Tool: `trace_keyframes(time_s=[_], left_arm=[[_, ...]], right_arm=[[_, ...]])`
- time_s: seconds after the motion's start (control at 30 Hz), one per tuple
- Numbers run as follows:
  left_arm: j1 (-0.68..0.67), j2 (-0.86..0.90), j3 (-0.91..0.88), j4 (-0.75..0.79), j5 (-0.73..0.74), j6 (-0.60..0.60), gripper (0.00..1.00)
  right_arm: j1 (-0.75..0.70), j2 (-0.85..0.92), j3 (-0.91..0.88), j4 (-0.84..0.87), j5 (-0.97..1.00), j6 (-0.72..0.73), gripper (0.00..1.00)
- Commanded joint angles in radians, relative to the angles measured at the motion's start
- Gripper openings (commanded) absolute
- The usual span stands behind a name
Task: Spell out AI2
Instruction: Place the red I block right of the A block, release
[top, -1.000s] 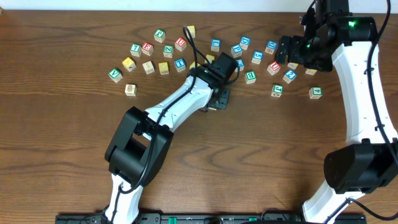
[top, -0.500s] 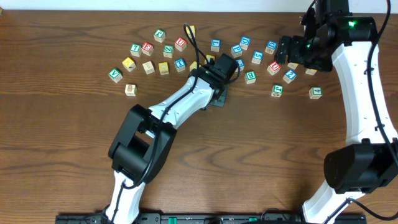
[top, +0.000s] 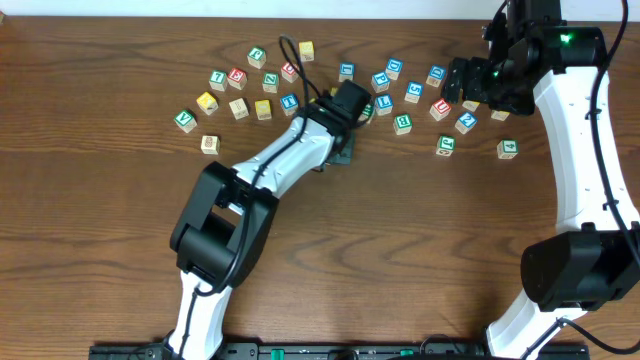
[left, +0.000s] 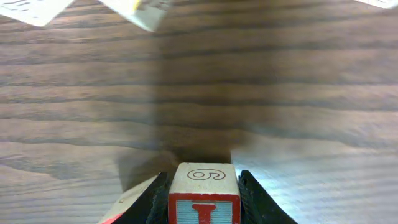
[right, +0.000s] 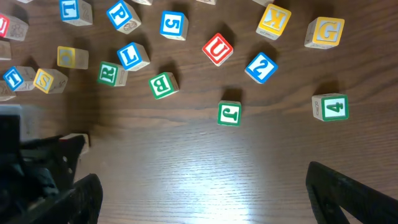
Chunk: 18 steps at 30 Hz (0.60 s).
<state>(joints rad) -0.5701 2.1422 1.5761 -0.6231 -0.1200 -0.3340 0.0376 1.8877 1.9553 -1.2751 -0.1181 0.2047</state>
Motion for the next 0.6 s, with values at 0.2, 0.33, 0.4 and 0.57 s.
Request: trace_keyframes(time_s=[0.2,0.33,0.4,0.57], left_arm=[[0.008,0.009,-0.005,-0.004,-0.021,-0.063,0.25],[0.008,0.009,-0.005,-0.017,-0.019,-0.152,0.25],[0.008,0.009,-0.005,-0.024,-0.019,-0.197,0.25],[0.008,0.009,-0.005,-0.039,-0.019,-0.272,0.26]], right_arm=[[-0.003,-0.012,0.019,0.000,0.004,-0.003,0.99],[-0.003,-0.012,0.019,0.000,0.004,-0.003,0.99],[-0.003,-0.012,0.019,0.000,0.004,-0.003,0.99],[-0.003,-0.012,0.019,0.000,0.004,-0.003,0.99]])
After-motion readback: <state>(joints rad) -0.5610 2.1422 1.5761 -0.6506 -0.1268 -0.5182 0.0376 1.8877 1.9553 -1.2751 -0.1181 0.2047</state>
